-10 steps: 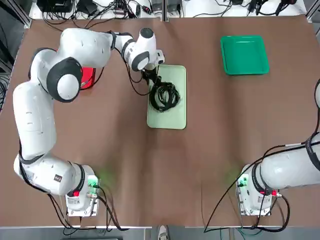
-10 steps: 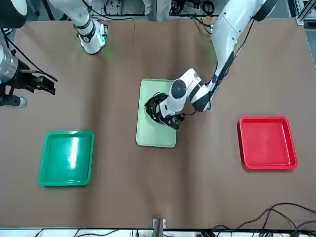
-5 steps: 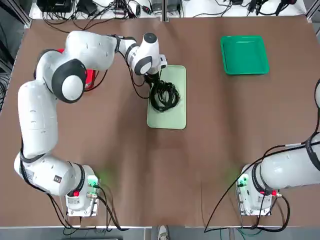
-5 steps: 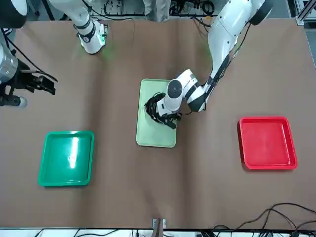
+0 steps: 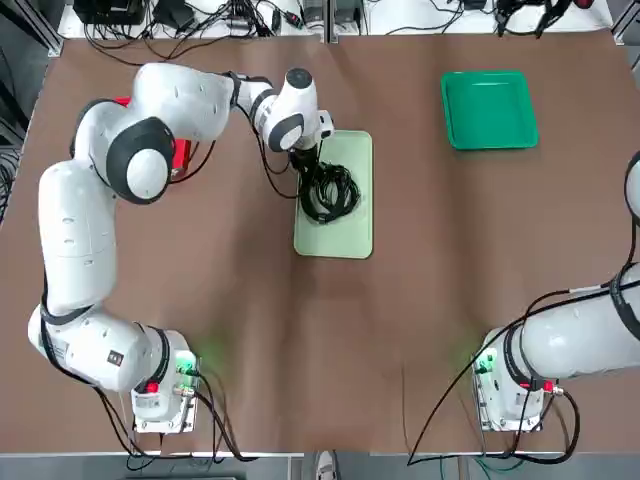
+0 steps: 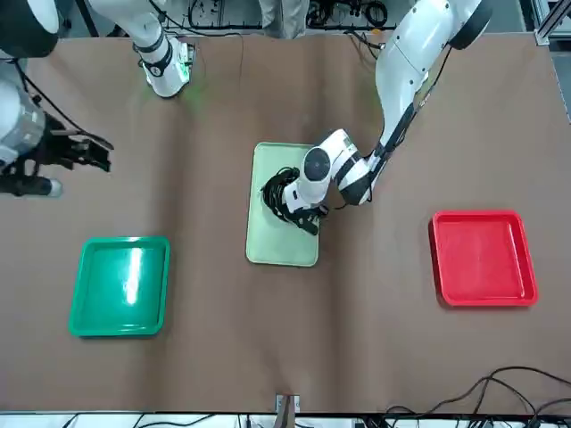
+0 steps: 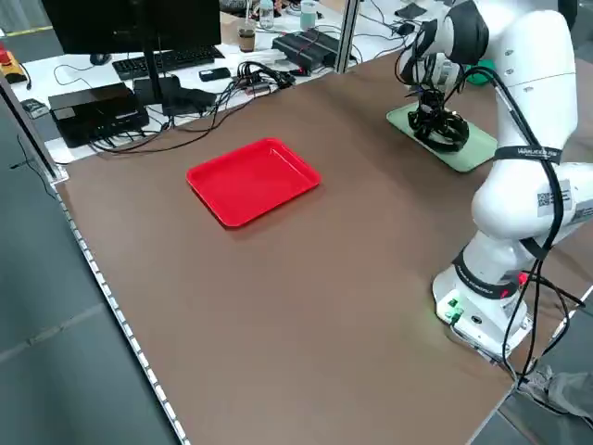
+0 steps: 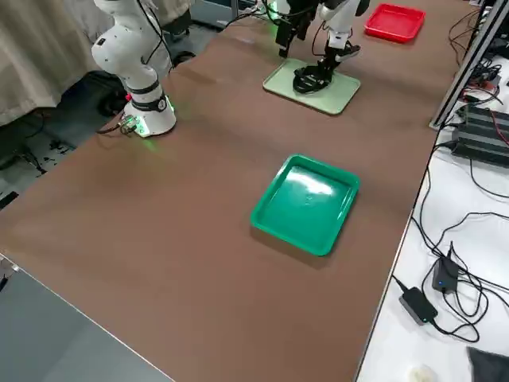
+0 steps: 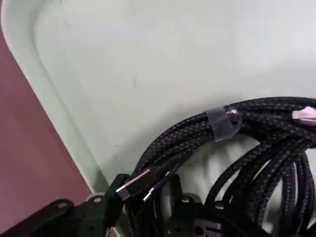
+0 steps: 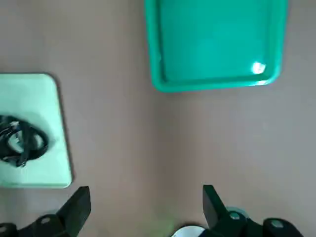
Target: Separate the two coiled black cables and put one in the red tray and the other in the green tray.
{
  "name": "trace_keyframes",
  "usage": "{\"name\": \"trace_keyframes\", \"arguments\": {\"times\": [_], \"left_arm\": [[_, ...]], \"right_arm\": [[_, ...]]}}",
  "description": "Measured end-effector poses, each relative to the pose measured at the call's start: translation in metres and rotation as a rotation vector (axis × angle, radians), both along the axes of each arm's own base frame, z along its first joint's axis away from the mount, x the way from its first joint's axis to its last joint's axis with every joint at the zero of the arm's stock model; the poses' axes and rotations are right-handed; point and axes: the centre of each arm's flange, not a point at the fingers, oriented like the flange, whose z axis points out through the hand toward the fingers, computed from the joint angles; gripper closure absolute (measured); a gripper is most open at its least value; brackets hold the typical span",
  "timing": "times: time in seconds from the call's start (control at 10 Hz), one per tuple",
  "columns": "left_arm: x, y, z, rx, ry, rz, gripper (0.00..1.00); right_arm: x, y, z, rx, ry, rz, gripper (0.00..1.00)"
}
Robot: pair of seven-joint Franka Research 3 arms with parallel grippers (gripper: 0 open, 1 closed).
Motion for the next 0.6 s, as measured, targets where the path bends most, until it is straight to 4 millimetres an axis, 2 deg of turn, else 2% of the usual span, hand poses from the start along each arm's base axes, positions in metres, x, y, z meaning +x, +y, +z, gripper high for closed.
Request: {"name": "trace_keyframes", "arguments": {"times": [0.1, 0.2, 0.4, 0.6], "left_arm": [[0.002, 0.002, 0.001, 0.001, -0.004, 0.002, 0.74], [0.004, 0.002, 0.003, -0.003, -0.006, 0.004, 0.81], [0.007, 0.005, 0.005, -0.006, -0.011, 0.011, 0.81], [0.014, 0.006, 0.018, -0.015, -0.032, 0.016, 0.81]], "right_arm": [[0.002, 0.009, -0.011, 0.065, 0.040, -0.002, 0.00], [0.004, 0.016, -0.025, 0.124, 0.085, -0.005, 0.00], [0.008, 0.038, -0.056, 0.247, 0.202, -0.001, 0.00], [0.009, 0.052, -0.080, 0.355, 0.298, 0.041, 0.00]]}}
